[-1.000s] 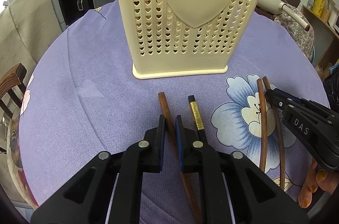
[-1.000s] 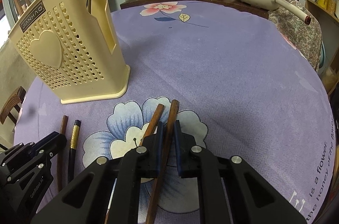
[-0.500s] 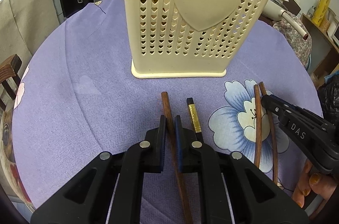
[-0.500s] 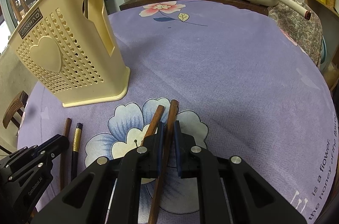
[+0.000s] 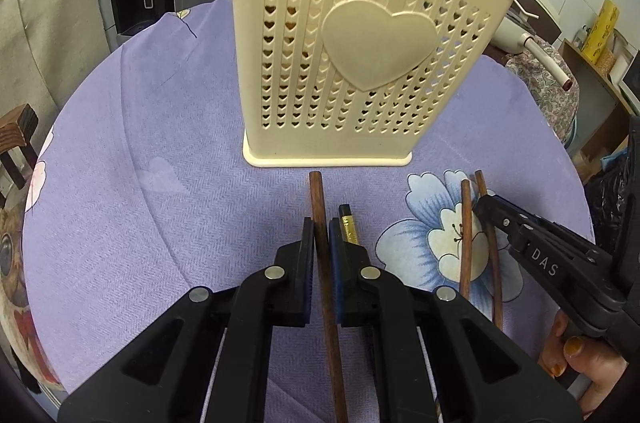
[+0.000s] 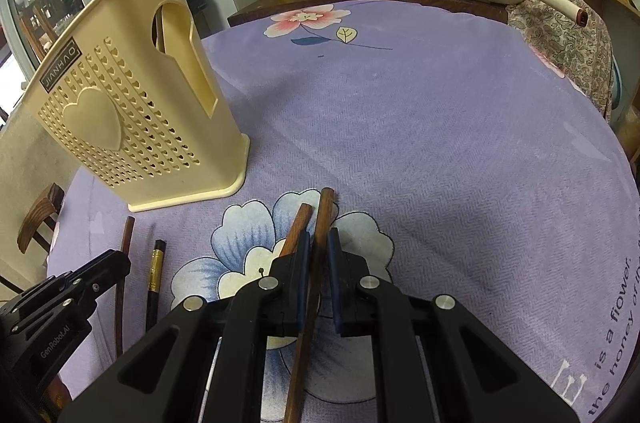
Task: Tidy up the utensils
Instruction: 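Lift and carry both brown chopsticks to the cream holder, lowering them in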
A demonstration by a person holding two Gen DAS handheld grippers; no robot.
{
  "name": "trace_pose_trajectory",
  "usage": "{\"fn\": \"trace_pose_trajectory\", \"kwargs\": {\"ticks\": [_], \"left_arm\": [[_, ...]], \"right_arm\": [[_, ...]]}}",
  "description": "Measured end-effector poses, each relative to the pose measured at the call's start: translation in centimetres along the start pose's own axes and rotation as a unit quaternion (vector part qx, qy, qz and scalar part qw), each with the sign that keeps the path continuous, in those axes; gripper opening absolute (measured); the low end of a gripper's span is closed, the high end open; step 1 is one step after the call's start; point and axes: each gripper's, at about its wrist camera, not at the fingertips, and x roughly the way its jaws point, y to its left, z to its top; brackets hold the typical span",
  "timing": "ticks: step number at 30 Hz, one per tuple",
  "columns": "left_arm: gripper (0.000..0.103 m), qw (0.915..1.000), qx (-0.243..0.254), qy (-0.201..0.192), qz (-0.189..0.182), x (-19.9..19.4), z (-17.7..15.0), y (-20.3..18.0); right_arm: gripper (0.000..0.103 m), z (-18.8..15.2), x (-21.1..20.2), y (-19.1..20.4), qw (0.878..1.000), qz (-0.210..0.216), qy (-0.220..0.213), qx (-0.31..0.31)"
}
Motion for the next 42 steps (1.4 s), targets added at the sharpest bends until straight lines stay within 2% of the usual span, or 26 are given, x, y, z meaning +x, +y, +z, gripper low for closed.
{"fn": "trace_pose_trajectory", "kwargs": {"ticks": [14,29,35,42], "left_arm": [[0.007,0.9991,0.005,-0.035,-0.024,-3.6,1.2,-0.3],[0.007,0.9898,0.028,-0.129,-0.055,-13.4,2.5,0.2],[0.007,0.985,0.04,-0.156,-0.063,-16.9,2.7,0.6],[0.007,0.9826,0.043,-0.172,-0.054,-18.4,3.4,0.9]], "right_arm": [[0.009,1.1,-4.4,0.5,0.998,0.035,-0.047,-0.007],[0.007,2.4,-14.4,2.5,0.986,0.068,-0.131,-0.081],[0.007,2.6,-16.7,2.7,0.983,0.082,-0.136,-0.097],[0.007,3.3,-17.6,2.9,0.981,0.09,-0.137,-0.1]]}}
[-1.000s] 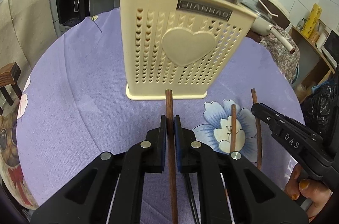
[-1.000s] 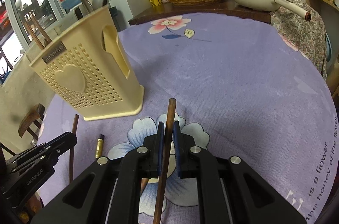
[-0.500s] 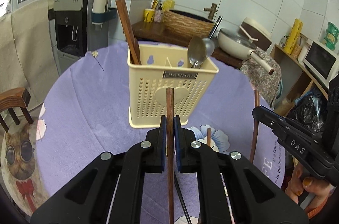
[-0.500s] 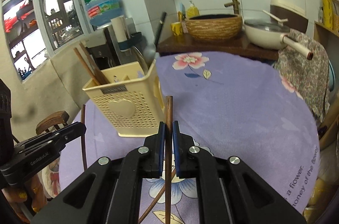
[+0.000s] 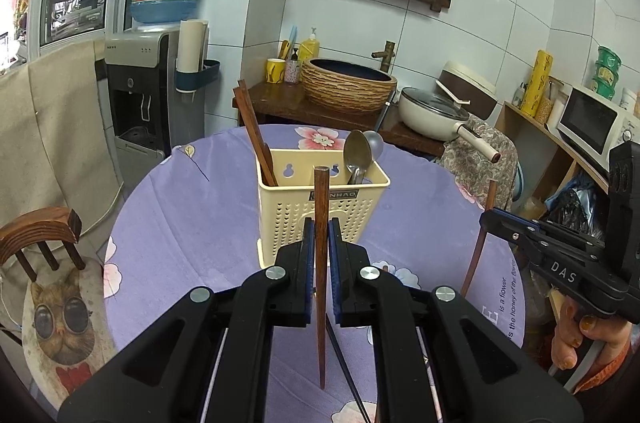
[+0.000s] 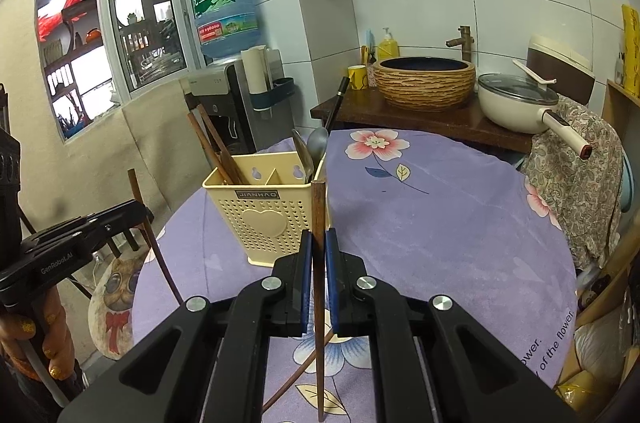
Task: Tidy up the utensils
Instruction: 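Lift and carry both brown chopsticks to the cream holder, lowering them in, then open both tools to release the chopsticks and withdraw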
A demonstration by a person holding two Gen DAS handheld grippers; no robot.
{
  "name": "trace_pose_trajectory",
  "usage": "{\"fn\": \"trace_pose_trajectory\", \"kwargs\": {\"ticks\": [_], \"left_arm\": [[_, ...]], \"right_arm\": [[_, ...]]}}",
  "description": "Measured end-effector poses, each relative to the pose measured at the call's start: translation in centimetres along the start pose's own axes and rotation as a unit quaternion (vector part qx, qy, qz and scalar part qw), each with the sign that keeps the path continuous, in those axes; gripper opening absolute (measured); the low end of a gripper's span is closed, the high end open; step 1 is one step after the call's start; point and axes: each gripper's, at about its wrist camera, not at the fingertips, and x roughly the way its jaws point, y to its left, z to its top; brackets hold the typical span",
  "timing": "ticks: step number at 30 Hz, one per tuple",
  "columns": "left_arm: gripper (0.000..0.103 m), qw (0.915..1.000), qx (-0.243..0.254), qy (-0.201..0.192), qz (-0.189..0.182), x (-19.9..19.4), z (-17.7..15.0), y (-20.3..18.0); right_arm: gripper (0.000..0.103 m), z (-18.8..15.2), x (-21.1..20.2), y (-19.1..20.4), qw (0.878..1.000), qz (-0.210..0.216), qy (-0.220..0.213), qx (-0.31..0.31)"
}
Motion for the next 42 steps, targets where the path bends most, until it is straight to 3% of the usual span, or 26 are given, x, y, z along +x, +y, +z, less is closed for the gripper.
{"fn": "trace_pose_trajectory", "kwargs": {"ticks": [9,16,24,28,31,37,42], "left_arm": [[0.007,1.0,-0.003,0.0,0.003,0.4,0.4,0.2],[0.007,1.0,-0.005,-0.001,-0.008,0.2,2.8,0.4],[0.007,0.999,-0.008,-0.044,-0.006,-2.9,11.2,0.2],[0.007,0.9975,-0.023,-0.067,-0.002,-4.4,15.9,-0.1],[0.007,0.9951,-0.028,-0.092,0.024,-4.6,18.5,-0.5],[0.007,0.994,-0.028,-0.087,0.061,-1.0,18.5,-0.2],[0.007,0.9954,-0.044,-0.048,0.071,4.3,15.8,1.3]], "right_arm": [[0.007,0.7,0.0,0.3,1.0,0.006,-0.002,-0.005],[0.007,3.0,-0.3,0.3,0.999,0.032,-0.004,0.003],[0.007,11.1,-2.7,3.0,0.996,0.048,-0.074,-0.016],[0.007,15.7,-3.9,4.7,0.991,0.035,-0.13,-0.021],[0.007,17.6,-3.4,5.5,0.988,0.016,-0.153,-0.019],[0.007,16.2,0.3,5.9,0.984,-0.031,-0.175,-0.03],[0.007,12.9,5.3,4.8,0.991,-0.041,-0.127,-0.014]]}}
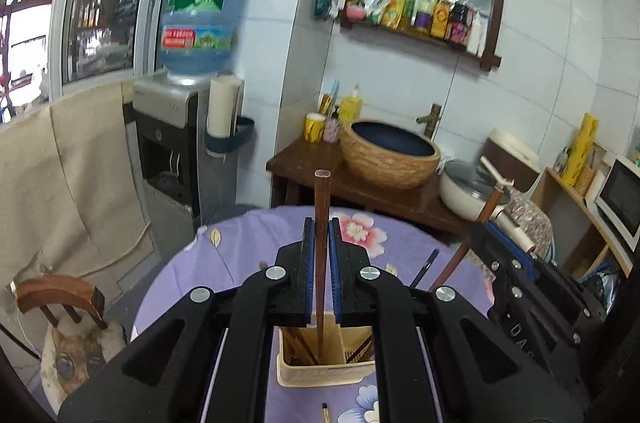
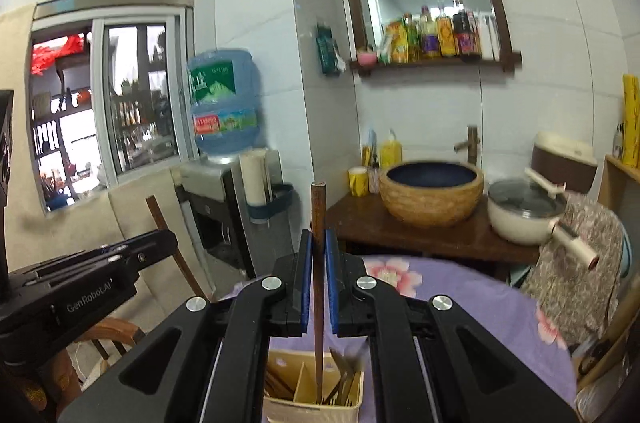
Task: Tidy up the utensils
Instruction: 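Open both tools to release the chopsticks and withdraw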
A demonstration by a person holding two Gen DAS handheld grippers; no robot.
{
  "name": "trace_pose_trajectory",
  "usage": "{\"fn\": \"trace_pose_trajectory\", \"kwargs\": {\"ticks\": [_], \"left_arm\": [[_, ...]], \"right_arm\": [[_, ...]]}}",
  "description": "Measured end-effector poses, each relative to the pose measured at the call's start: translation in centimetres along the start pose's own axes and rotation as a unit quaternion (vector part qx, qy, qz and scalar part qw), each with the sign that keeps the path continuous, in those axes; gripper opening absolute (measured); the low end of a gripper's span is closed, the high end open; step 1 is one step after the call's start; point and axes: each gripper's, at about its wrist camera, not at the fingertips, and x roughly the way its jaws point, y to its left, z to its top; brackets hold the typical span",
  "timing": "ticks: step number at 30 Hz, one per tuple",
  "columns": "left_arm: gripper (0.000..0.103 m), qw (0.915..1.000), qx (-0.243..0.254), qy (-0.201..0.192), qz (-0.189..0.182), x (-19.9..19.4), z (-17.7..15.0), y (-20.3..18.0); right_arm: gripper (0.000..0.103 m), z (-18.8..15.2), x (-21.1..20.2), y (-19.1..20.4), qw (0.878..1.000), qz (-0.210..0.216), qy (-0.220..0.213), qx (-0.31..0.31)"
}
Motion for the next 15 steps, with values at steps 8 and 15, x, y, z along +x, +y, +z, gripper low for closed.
{"fn": "trace_pose_trajectory", "kwargs": {"ticks": [8,15], "left_arm": [[0.007,0.9976,0.003,0.068,0.012,6.5,-6.6,1.4],[0.007,0.9961,0.012,0.087,0.01,8.0,-9.2,1.6]], "right_arm": [[0.007,-4.8,3.3,-1.4,0.998,-0.004,0.056,0.021],[0.007,-5.7,4.0,-1.7,0.998,0.0,0.065,0.024]]}}
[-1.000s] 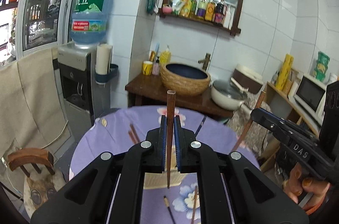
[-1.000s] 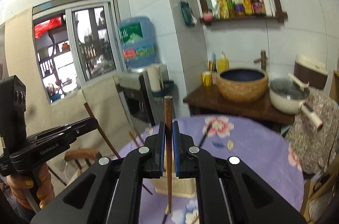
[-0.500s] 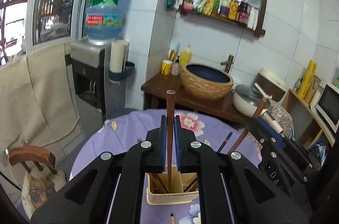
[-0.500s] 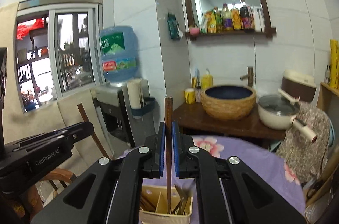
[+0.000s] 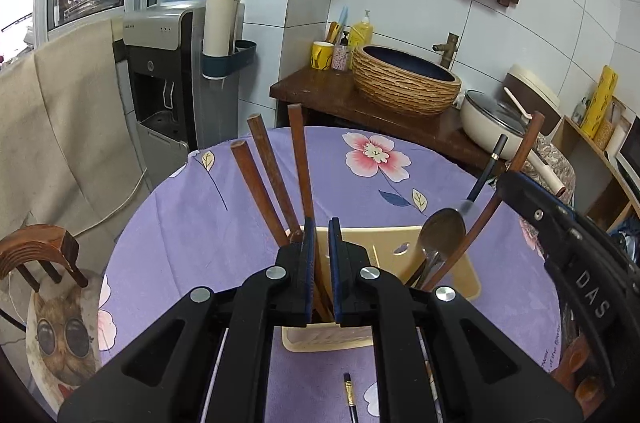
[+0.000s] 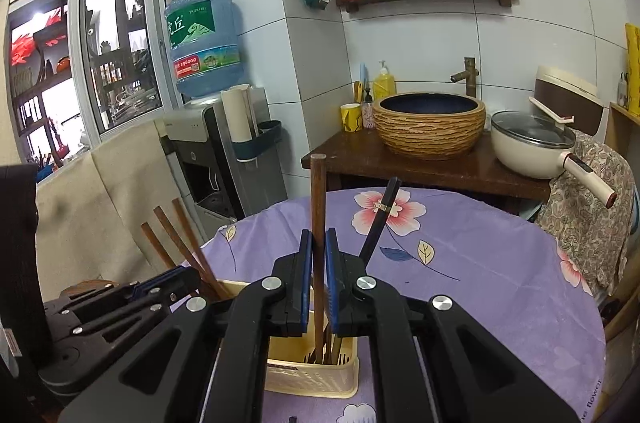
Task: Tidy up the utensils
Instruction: 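Open both tools to release the chopsticks and withdraw, then move the left tool to the black gold-tipped chopstick while the right tool closes on the last brown chopstick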
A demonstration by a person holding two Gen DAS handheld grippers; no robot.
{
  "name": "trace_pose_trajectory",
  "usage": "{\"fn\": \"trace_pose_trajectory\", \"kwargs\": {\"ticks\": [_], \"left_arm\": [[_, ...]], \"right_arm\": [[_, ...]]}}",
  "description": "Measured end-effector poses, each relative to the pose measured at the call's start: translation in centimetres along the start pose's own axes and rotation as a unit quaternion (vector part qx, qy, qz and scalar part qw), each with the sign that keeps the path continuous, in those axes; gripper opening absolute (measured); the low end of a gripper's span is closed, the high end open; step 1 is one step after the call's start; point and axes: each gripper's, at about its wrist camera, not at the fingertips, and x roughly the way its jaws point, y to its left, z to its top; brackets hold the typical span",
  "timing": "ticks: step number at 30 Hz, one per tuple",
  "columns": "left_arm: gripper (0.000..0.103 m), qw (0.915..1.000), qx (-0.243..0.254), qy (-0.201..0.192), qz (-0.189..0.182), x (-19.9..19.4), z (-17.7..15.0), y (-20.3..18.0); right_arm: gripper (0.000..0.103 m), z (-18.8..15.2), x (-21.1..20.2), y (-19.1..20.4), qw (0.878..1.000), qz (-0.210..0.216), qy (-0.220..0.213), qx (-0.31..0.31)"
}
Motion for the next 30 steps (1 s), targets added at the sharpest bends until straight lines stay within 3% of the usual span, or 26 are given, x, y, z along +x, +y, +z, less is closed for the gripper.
{"fn": "trace_pose_trajectory", "kwargs": {"ticks": [3,5,9,13,19,23,30], "left_arm": [[0.007,0.9999,0.005,-0.01,-0.006,-0.9,-0.5,-0.1],[0.011,0.9998,0.004,-0.015,-0.011,-1.8,-0.9,0.1],[0.068,0.9989,-0.003,-0.041,-0.023,-4.0,-2.8,0.8],[0.073,0.999,-0.008,-0.038,-0.021,-4.6,-5.6,1.7],[0.076,0.9999,0.003,0.009,0.006,-2.8,-11.3,2.4],[0.079,0.9986,0.013,0.051,-0.002,-1.3,-14.5,2.3],[0.079,0.997,0.003,0.078,0.0,-0.3,-17.5,2.4]], "right_arm": [[0.011,-0.1,-0.3,-0.5,1.0,0.011,-0.004,0.006],[0.035,-0.6,-1.0,-0.9,1.0,0.009,-0.018,0.008],[0.041,-2.1,-2.4,-1.2,0.999,-0.013,-0.037,-0.003],[0.046,-3.8,-3.2,-1.4,0.999,-0.017,-0.031,-0.007],[0.047,-8.4,-3.2,-2.5,0.999,-0.027,0.033,0.002],[0.047,-12.0,-2.5,-3.1,0.995,-0.052,0.081,-0.01],[0.049,-16.7,-1.6,-4.2,0.986,-0.071,0.151,0.014]]}}
